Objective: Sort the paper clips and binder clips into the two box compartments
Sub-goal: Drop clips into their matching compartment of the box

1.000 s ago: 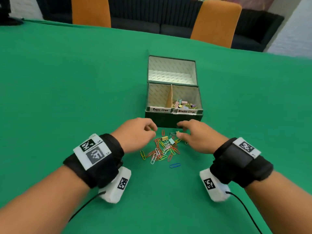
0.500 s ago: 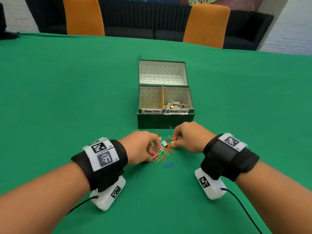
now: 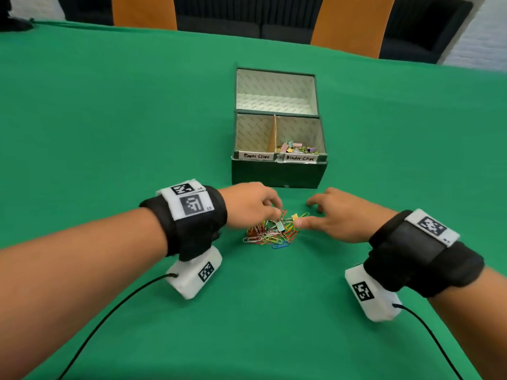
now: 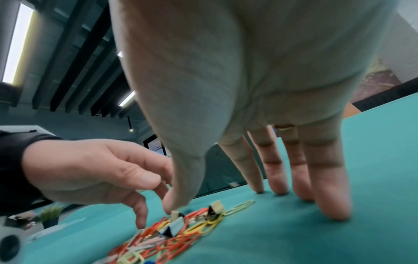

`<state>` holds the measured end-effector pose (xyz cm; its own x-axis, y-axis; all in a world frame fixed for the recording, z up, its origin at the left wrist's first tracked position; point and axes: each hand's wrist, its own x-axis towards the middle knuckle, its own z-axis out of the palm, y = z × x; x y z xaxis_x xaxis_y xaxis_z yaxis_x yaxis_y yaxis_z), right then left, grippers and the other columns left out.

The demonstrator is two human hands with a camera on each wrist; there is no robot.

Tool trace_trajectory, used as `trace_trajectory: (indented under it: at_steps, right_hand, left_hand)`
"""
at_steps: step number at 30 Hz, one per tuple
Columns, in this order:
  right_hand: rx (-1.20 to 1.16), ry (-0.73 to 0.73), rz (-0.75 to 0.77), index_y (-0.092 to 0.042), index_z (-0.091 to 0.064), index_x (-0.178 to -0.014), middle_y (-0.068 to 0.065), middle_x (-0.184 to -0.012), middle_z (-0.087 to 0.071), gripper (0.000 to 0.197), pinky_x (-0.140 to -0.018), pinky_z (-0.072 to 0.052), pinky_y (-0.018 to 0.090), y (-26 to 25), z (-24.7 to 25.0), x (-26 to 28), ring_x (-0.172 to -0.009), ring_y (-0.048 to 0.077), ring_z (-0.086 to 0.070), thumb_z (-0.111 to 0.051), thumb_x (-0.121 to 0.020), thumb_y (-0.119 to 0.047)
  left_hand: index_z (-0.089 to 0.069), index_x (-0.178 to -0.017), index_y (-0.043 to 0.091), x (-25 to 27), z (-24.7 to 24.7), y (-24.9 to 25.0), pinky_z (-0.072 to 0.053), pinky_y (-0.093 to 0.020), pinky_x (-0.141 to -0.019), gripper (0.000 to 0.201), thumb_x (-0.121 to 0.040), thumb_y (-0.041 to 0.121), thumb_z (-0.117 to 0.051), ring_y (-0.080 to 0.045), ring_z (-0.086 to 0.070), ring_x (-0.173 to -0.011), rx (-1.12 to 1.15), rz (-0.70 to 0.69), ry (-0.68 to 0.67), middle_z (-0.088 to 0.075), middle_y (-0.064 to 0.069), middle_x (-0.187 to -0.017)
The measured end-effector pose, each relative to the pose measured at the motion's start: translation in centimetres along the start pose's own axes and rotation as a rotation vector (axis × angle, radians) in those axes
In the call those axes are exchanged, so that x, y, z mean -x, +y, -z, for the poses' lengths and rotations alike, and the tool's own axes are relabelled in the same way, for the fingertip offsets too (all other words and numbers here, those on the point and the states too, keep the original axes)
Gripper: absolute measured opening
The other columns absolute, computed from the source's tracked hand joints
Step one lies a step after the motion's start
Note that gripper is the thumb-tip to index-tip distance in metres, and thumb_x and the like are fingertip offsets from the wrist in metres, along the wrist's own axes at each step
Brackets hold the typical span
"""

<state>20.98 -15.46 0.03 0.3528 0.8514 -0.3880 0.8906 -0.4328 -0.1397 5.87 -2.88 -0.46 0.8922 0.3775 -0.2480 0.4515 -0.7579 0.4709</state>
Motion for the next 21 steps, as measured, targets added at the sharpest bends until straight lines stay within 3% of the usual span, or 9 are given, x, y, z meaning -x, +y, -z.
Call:
trace_trajectory:
  at_steps: [2, 4, 6, 9, 12, 15, 19, 21]
  right_hand:
    - [0.032, -0.033, 0.014, -0.014, -0.046, -0.136, 0.009, -0.125, -0.051, 0.09, -0.096, -0.043, 0.033, -0.7, 0.1, 0.3, -0.112, 0.025, -0.053, -0.059, -0.07, -0.075]
    - [0.077, -0.051, 0.042, -0.014, -0.045, -0.135, 0.009, -0.124, -0.05, 0.097, -0.098, -0.043, 0.034, -1.8, -0.2, 0.5, -0.114, 0.025, -0.052, -0.068, -0.062, -0.074]
    - [0.106, -0.054, 0.073, -0.013, -0.044, -0.134, 0.009, -0.123, -0.047, 0.098, -0.099, -0.043, 0.036, -3.0, -0.7, 0.4, -0.114, 0.026, -0.051, -0.076, -0.059, -0.068]
    - [0.095, -0.034, 0.118, -0.014, -0.046, -0.132, 0.007, -0.118, -0.048, 0.093, -0.094, -0.045, 0.035, -4.2, -0.9, -0.3, -0.108, 0.025, -0.052, -0.082, -0.059, -0.058]
    - [0.054, 0.005, 0.116, -0.015, -0.046, -0.135, 0.007, -0.12, -0.053, 0.093, -0.09, -0.045, 0.031, -3.9, -0.4, -0.3, -0.108, 0.024, -0.053, -0.084, -0.059, -0.054]
    - [0.064, 0.004, 0.04, -0.014, -0.045, -0.134, 0.008, -0.122, -0.051, 0.1, -0.095, -0.046, 0.036, -3.0, -0.5, 0.4, -0.111, 0.026, -0.054, -0.083, -0.055, -0.06]
    - [0.064, 0.018, 0.035, -0.014, -0.046, -0.131, 0.009, -0.122, -0.051, 0.099, -0.093, -0.046, 0.036, -4.1, -1.2, 0.6, -0.111, 0.027, -0.053, -0.079, -0.054, -0.068]
    - [0.052, 0.036, 0.061, -0.014, -0.049, -0.127, 0.01, -0.118, -0.052, 0.092, -0.086, -0.047, 0.033, -5.5, -1.4, 0.2, -0.106, 0.026, -0.053, -0.078, -0.057, -0.067]
  left_hand:
    - [-0.05, -0.132, 0.024, 0.4, 0.7, -0.4, -0.04, -0.025, -0.095, 0.055, -0.085, 0.051, -0.061, -0.017, -0.053, -0.104, -0.071, 0.028, 0.024, -0.053, -0.002, -0.125]
    - [-0.04, -0.139, 0.027, 0.9, 0.7, -0.7, -0.04, -0.03, -0.101, 0.085, -0.069, 0.065, -0.07, -0.02, -0.05, -0.112, -0.218, 0.078, -0.057, -0.045, -0.002, -0.128]
    - [-0.034, -0.141, 0.027, 1.3, 0.2, -0.7, -0.041, -0.032, -0.102, 0.101, -0.057, 0.062, -0.08, -0.022, -0.05, -0.114, -0.302, 0.101, -0.166, -0.039, -0.004, -0.126]
    - [-0.04, -0.135, 0.028, 1.3, -0.6, -0.6, -0.041, -0.023, -0.091, 0.09, -0.06, 0.047, -0.085, -0.018, -0.051, -0.107, -0.237, 0.041, -0.134, -0.044, -0.004, -0.12]
    - [-0.044, -0.131, 0.027, 1.5, -0.1, -0.9, -0.034, -0.021, -0.071, 0.079, -0.065, 0.039, -0.085, -0.01, -0.048, -0.085, -0.16, 0.015, -0.057, -0.055, -0.002, -0.116]
    - [-0.044, -0.13, 0.029, 2.2, 0.9, -1.9, -0.035, -0.02, -0.069, 0.08, -0.063, 0.037, -0.087, -0.01, -0.049, -0.075, -0.193, 0.053, -0.097, -0.054, 0.001, -0.112]
    - [-0.062, -0.107, 0.028, 1.7, 0.7, -2.3, -0.037, -0.019, -0.06, 0.05, -0.064, 0.035, -0.086, -0.01, -0.054, -0.075, -0.203, 0.076, -0.09, -0.063, 0.007, -0.099]
    - [-0.064, -0.095, 0.027, 1.1, 0.2, -2.0, -0.037, -0.012, -0.05, 0.038, -0.064, 0.03, -0.086, -0.007, -0.057, -0.067, -0.108, 0.072, -0.052, -0.068, 0.006, -0.089]
